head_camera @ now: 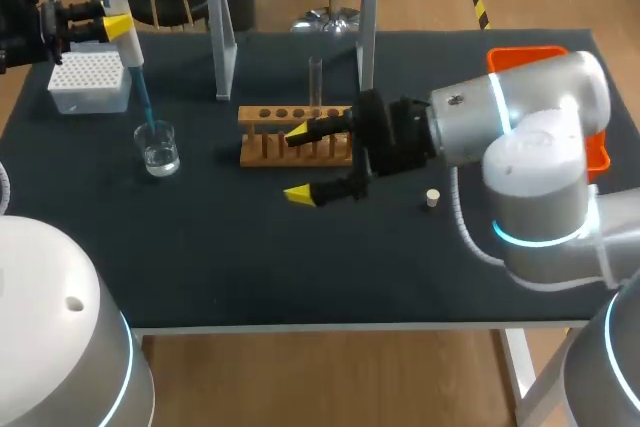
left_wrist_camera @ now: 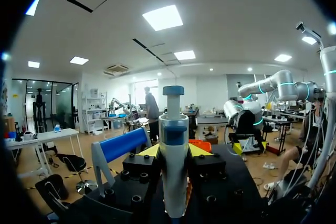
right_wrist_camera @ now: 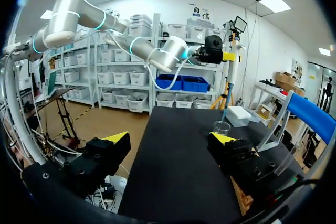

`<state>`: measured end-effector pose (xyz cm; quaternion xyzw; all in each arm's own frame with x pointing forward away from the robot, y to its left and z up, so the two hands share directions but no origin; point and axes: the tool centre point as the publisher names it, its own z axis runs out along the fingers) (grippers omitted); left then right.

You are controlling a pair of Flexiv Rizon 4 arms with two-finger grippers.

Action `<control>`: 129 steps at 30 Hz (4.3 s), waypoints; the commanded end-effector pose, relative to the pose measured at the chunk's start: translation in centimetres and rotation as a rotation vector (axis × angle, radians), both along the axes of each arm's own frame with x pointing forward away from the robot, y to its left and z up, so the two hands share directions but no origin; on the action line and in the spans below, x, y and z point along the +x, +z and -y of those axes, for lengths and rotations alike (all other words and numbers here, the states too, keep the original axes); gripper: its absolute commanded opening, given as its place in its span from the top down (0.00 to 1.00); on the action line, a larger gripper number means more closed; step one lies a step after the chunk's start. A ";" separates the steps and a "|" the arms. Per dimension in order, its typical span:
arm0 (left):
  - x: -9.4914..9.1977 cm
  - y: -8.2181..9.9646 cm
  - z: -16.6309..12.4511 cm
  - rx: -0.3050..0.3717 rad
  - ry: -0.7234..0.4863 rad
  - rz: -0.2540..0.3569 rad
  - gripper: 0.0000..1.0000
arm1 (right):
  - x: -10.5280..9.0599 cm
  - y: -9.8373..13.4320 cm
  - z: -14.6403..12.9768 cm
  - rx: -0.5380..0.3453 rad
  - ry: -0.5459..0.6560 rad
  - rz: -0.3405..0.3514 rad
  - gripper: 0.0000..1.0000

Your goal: Invert the test tube, pick up the pipette, mount the tip to pipette, aspirate from beaker and dispense into the tube, eject the tip, return the pipette, and cap with the stopper.

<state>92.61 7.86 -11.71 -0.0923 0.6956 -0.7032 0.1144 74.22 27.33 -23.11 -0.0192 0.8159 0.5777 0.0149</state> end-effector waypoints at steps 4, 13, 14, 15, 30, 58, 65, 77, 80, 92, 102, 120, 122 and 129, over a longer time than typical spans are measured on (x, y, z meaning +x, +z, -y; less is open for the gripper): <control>0.0 0.0 -0.1 -0.002 -0.003 0.002 1.00 | 0.4 -1.9 -5.5 -0.035 -0.086 0.002 0.00; 0.0 0.0 -0.1 -0.002 -0.003 0.002 1.00 | 2.5 -3.3 -8.1 -0.081 -0.180 0.032 0.00; 0.0 0.0 -0.1 -0.002 -0.003 0.002 1.00 | 2.8 -3.5 -8.4 -0.080 -0.194 0.033 0.00; 0.0 0.0 -0.1 -0.002 -0.003 0.002 1.00 | 3.0 -3.6 -8.6 -0.076 -0.206 0.028 0.00; 0.0 0.0 -0.1 -0.002 -0.003 0.002 1.00 | 5.9 -6.8 -10.7 -0.125 -0.328 0.023 0.00; 0.0 0.0 -0.1 -0.002 -0.003 0.002 1.00 | 8.5 -9.8 -12.2 -0.150 -0.396 -0.024 0.00; 0.0 0.0 -0.1 -0.002 -0.003 0.002 1.00 | 8.5 -10.0 -12.4 -0.159 -0.404 -0.024 0.00; 0.0 0.0 -0.1 -0.002 -0.003 0.002 1.00 | 8.6 -10.0 -12.6 -0.162 -0.424 -0.006 0.00; 0.0 0.0 -0.1 -0.002 -0.003 0.002 1.00 | 8.8 -10.0 -12.6 -0.162 -0.431 0.000 0.00; 0.0 0.0 -0.1 -0.002 -0.003 0.002 1.00 | 8.8 -9.8 -12.6 -0.158 -0.439 0.013 0.00; 0.0 0.0 -0.1 -0.002 -0.003 0.002 1.00 | 8.8 -9.8 -12.6 -0.158 -0.439 0.013 0.00; 0.3 -0.8 -0.6 -0.013 0.001 0.027 1.00 | 8.8 -9.8 -12.6 -0.158 -0.439 0.013 0.00; 0.4 -1.1 -0.8 -0.014 0.002 0.030 1.00 | 8.8 -9.8 -12.6 -0.158 -0.439 0.013 0.00; 0.9 -2.2 -1.0 -0.019 0.006 0.033 1.00 | 8.8 -9.8 -12.6 -0.158 -0.439 0.013 0.00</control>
